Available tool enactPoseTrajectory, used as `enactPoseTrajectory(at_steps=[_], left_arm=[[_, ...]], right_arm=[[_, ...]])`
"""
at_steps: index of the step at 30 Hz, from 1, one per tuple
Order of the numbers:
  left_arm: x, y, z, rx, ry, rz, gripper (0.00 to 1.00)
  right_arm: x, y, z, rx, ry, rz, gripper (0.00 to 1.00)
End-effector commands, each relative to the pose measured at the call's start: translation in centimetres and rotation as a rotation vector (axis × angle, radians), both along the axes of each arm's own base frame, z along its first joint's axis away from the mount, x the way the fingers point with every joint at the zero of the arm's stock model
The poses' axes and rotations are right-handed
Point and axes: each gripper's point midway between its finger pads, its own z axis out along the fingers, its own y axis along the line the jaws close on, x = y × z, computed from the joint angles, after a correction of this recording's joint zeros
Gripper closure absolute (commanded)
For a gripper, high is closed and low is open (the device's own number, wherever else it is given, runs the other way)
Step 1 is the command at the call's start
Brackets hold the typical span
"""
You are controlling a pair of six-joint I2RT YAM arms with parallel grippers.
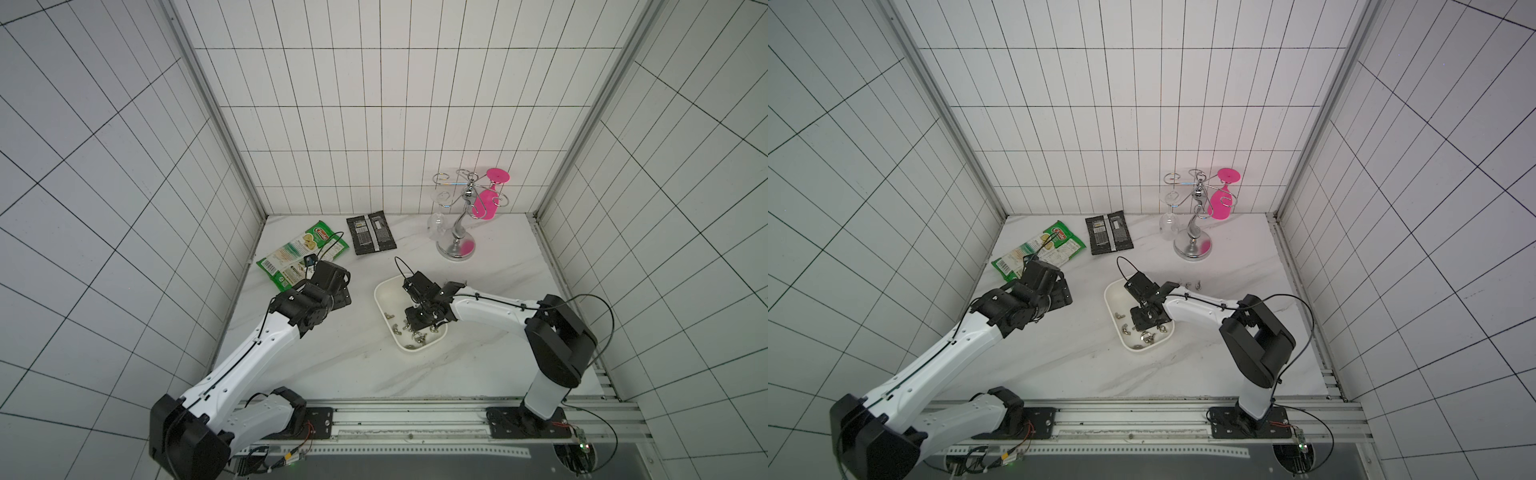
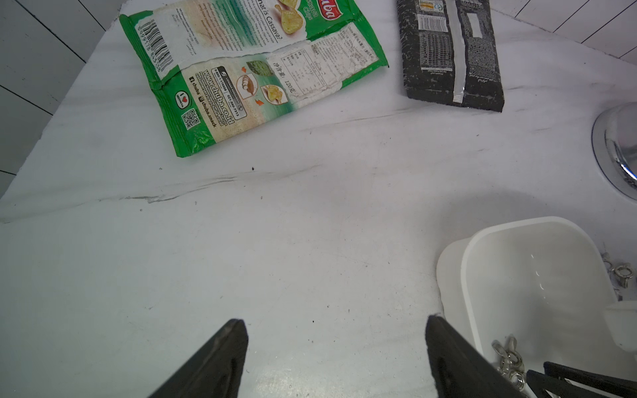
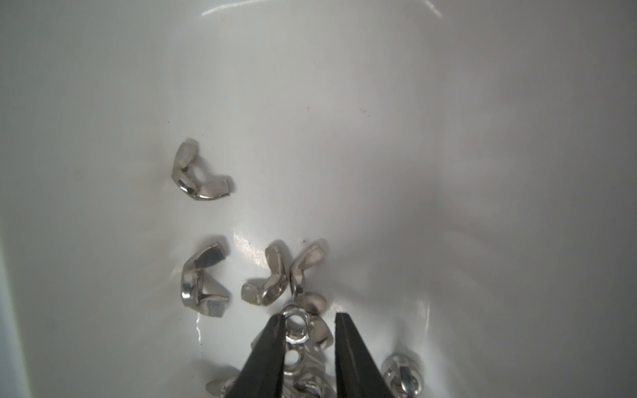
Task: Take out the wing nut from the storage box
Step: Pick up the wing nut from the storage box.
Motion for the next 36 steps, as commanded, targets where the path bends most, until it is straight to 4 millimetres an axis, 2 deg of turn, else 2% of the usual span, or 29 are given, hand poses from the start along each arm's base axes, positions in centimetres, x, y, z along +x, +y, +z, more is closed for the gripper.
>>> enactPoseTrajectory(at_steps=[1,5,10,14,23,36], left_arm=[[0.5,-0.2,1.1,-0.011,-0.038,0.006,0.15],[0.6,-0.2,1.1,-0.012,-0.039,0.007,0.15],[0.6,-0.2,1.2,-0.012,-0.043,0.006,0.15],[0.7,-0.2,1.5,-0.010,-0.048,0.004,0.15],[0.7,-0.2,1.6,-0.010,-0.050,0.005,0.15],[0.8,-0.2,1.9,-0.011,-0.056,0.008,0.15]], right_arm=[[-0.6,-0.5,-1.6,-0.045,0.021,0.005,0.70],[-0.8,-0.7,-2.4,-0.065,0.039,0.007,0.72],[-0.8,-0.7,-2.7,-0.074,0.043,0.005,0.82],[-0.2,-0.6,-1.6,-0.063,0.008,-0.003,0.86],[1.7,0.3,2.4,0.004,-0.085,-0.015,0.89],[3.2,-0.1,3.2,0.020,-0.107,-0.044,0.91]])
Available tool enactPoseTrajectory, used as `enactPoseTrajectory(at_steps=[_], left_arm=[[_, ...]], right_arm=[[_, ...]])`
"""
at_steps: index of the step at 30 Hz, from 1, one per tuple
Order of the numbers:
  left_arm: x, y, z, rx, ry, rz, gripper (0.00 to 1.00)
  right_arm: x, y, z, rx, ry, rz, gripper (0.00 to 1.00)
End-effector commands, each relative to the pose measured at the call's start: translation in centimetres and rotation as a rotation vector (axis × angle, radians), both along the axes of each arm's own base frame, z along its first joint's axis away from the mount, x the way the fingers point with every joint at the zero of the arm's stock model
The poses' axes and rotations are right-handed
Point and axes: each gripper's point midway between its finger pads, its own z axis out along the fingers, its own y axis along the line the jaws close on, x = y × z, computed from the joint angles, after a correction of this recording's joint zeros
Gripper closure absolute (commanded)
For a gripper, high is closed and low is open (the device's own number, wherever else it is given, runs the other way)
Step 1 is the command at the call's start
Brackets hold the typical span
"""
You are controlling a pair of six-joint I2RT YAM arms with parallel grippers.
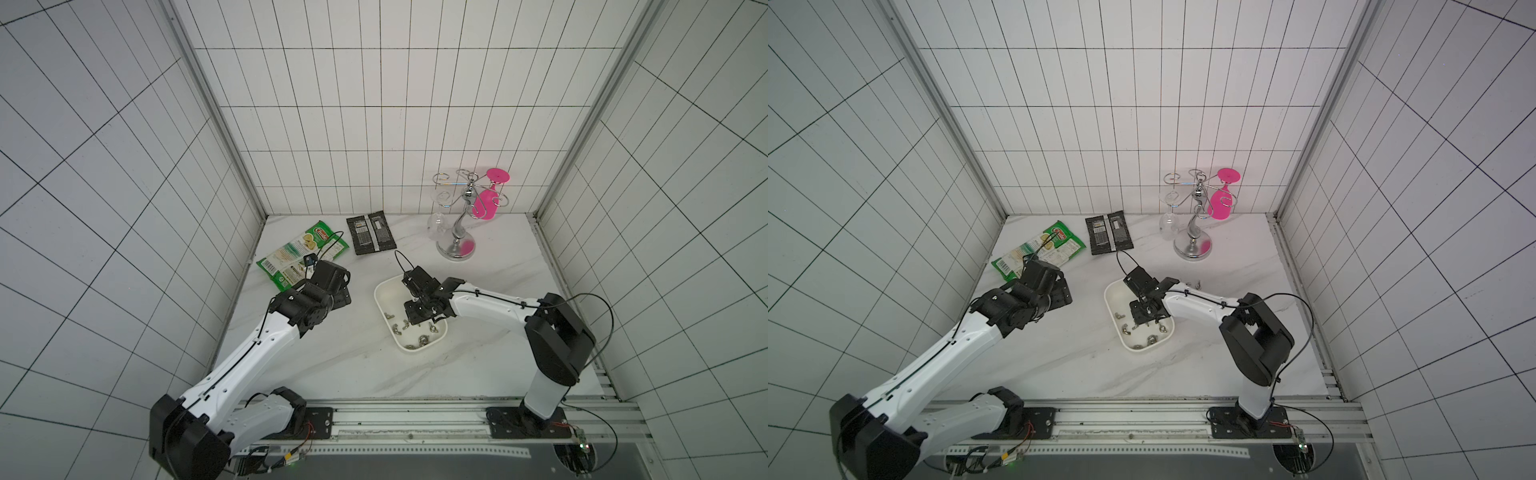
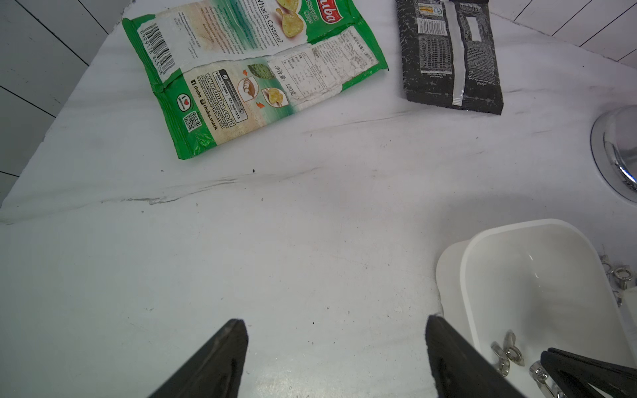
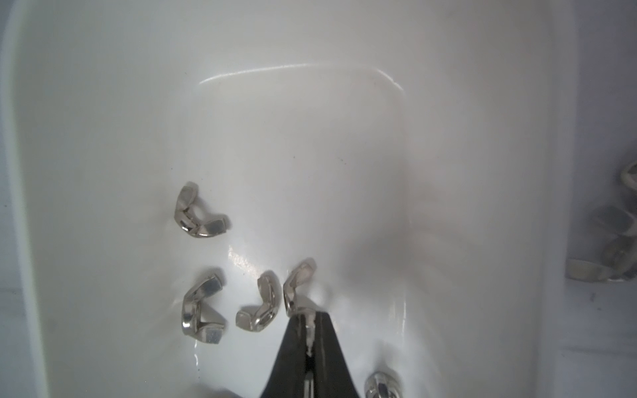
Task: Take out the wing nut from the storage box
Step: Pick up the wing nut from the storage box, then place the wing nut at the center of the board.
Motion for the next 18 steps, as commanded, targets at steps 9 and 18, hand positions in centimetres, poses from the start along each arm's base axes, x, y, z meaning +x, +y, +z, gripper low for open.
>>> enactPoseTrajectory(at_steps=[9,18], left_arm=[[0.8,-0.4,1.6,-0.018,-0.047,0.002,0.15],[1.0,-0.8,1.4,-0.022,-0.040,-0.004,0.16]], right_arm=[[2.6,-2.0,6.7,0.107,-0.127,-0.077,0.92],[6.4,-9.5,6.8,0.104,-0.140,-0.255,0.92]])
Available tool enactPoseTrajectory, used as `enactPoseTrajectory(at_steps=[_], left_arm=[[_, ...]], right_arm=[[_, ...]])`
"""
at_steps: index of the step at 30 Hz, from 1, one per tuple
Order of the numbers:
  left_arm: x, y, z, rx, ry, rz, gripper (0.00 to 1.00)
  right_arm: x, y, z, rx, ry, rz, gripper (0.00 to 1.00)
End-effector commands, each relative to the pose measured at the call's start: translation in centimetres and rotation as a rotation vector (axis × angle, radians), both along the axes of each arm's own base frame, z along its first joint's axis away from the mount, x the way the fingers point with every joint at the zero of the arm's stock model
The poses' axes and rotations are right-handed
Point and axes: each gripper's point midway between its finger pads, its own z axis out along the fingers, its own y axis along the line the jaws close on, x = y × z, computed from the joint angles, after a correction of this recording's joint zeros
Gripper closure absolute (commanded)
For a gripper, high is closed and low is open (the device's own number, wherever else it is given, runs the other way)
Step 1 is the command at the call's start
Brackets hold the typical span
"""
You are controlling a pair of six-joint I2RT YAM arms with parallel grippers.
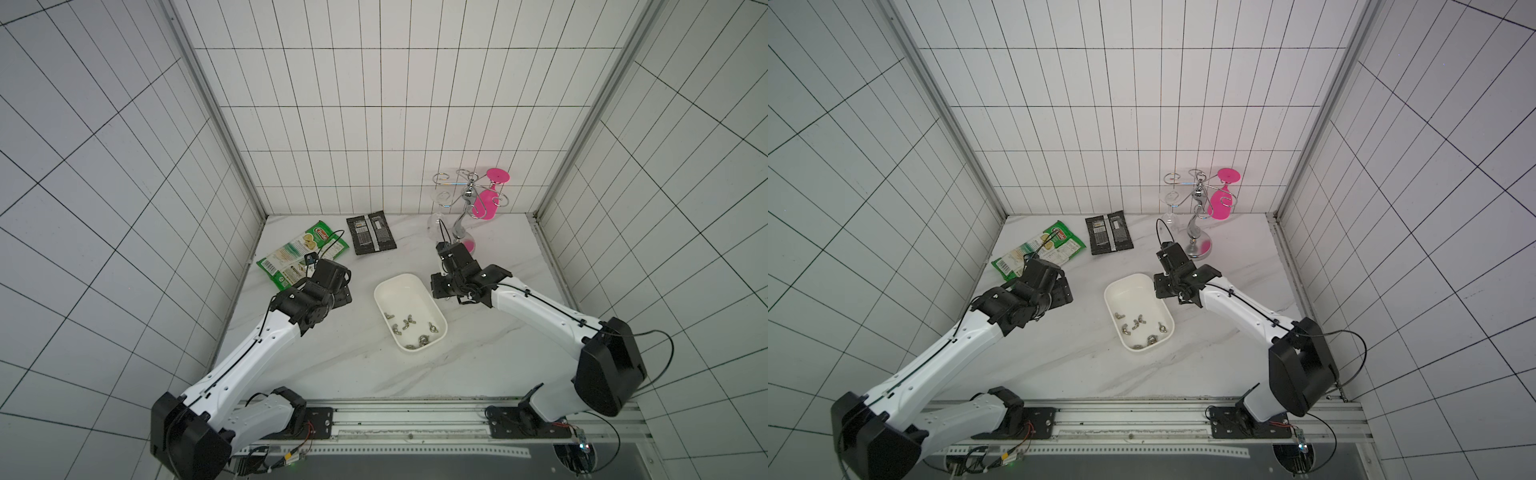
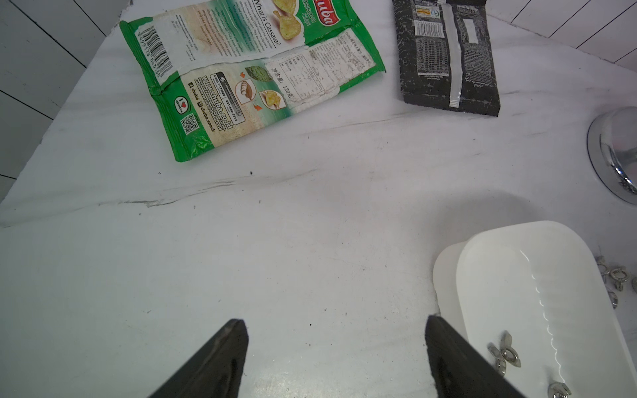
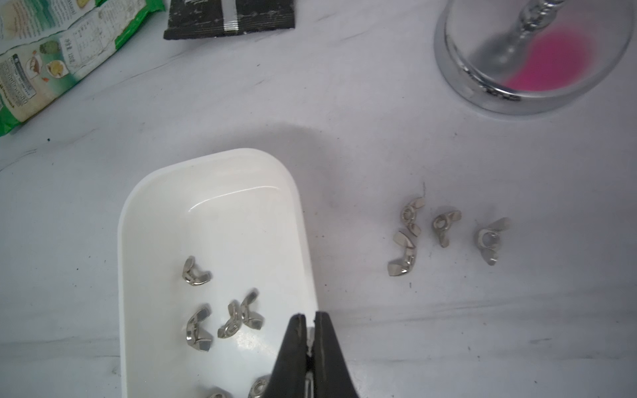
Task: Take out the wing nut from the storage box
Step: Place the wing nut at the center of the board.
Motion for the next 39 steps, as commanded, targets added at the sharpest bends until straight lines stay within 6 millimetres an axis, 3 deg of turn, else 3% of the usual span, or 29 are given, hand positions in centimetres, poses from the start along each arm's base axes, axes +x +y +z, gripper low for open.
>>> enactPoseTrajectory(at_steps=[1,6,11,18,39], left_arm=[[0.8,-0.6,1.2,-0.021,-0.040,-0.001,0.15],[0.8,-0.6,1.3,-0.019,-0.040,-0.002,0.16],[0.7,-0.6,1.1,-0.014,-0.036,-0.004,0.16],[0.8,-0.8,0.5,-0.013,-0.020,-0.003,0.16],[0.3,-0.2,0.7,-0.008,-0.033,0.008,0.16]], right_arm=[[0.7,-3.2,-2.5,-0.049,0.049,-0.059,0.92],[2.7,-6.3,-4.8,-0.062,0.075,-0.161,0.92],[3.8,-7.8,-6.6,-0.050,0.107,-0.211,0.92],[4.9,-7.4,-8.8,-0.065,0.138,-0.207,0.92],[5.9,-6.5,-11.4,-0.079,0.198,-0.195,0.88]])
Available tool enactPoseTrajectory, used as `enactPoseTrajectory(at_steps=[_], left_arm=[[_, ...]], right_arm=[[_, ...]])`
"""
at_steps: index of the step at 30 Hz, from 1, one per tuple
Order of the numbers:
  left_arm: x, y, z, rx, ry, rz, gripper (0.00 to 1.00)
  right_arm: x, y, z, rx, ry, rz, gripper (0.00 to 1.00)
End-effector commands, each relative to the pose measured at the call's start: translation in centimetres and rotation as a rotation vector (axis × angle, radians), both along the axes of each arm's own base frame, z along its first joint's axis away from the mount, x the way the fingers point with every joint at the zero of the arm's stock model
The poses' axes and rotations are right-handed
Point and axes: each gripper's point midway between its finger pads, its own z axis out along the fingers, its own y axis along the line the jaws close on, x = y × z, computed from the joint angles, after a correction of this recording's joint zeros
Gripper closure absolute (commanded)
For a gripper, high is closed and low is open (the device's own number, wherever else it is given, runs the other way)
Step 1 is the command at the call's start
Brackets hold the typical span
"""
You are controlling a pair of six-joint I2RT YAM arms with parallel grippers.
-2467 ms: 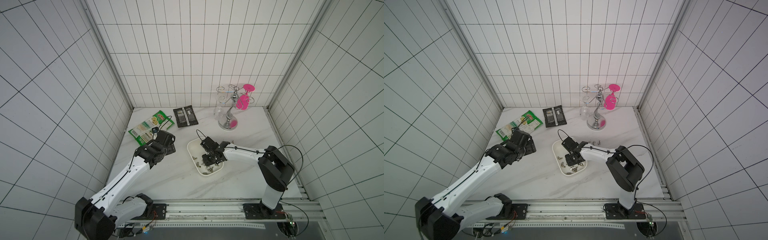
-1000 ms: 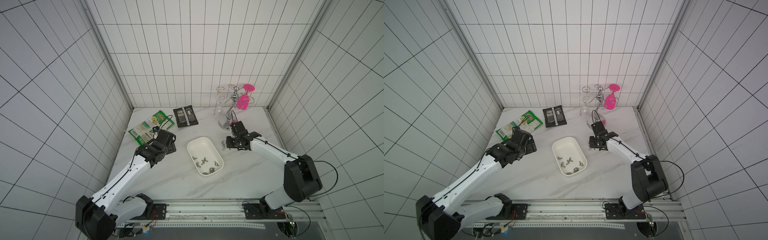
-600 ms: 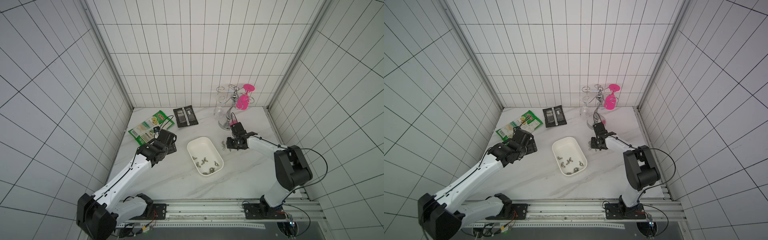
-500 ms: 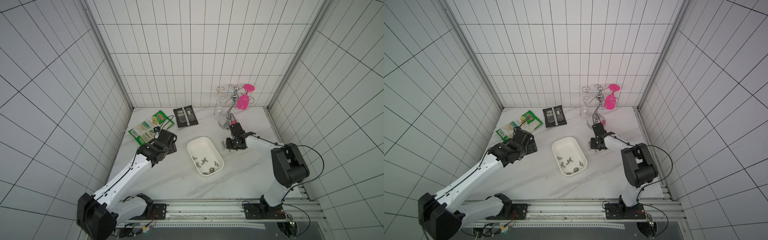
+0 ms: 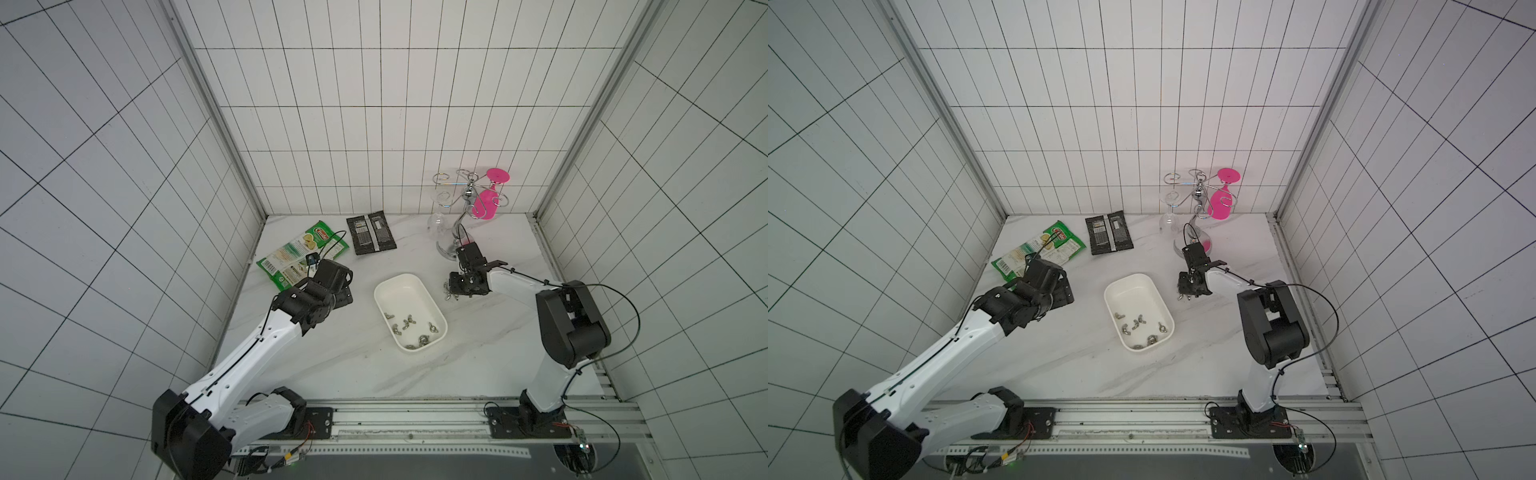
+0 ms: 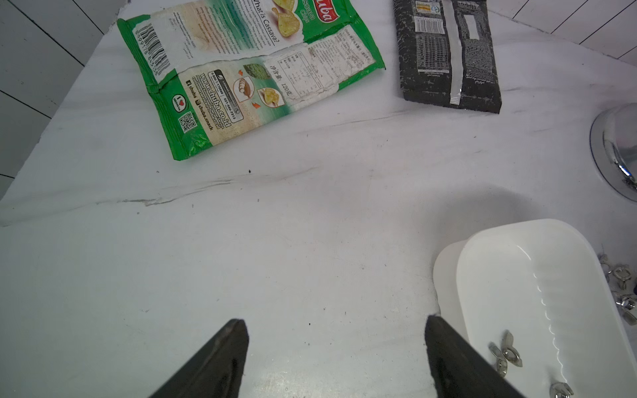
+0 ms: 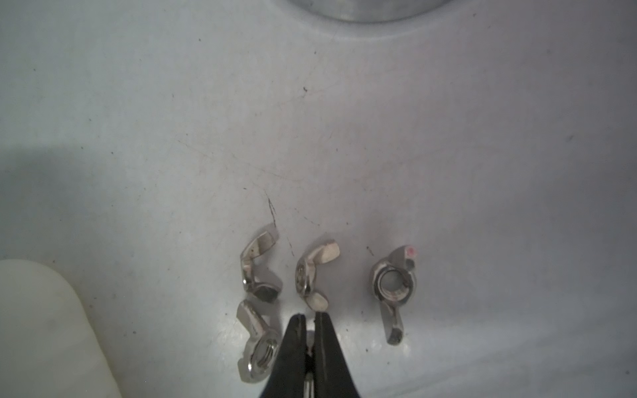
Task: Take out the wing nut from the storage box
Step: Place the wing nut at the center of the board.
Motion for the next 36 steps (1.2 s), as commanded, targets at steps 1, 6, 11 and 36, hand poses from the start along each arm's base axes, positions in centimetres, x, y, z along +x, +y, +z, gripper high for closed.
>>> enactPoseTrajectory(at_steps=[1,6,11,36], left_arm=[[0.2,0.0,0.9,-0.013,-0.037,0.009,0.16],[0.3,0.0,0.9,-0.011,-0.036,0.009,0.16],[0.3,0.0,1.0,-0.011,-0.038,0.009,0.16],[1.0,-0.6,1.4,-0.013,-0.037,-0.006,0.16]], right_arm=[[0.0,0.2,-0.8,-0.001,0.031,0.006,0.87],[0.0,0.0,-0.9,-0.011,0.032,0.003,0.86],[0.1,-0.1,-0.7,-0.015,0.027,0.000,0.83],[-9.5,9.4,9.5,0.067,-0.123,0.352,0.73]])
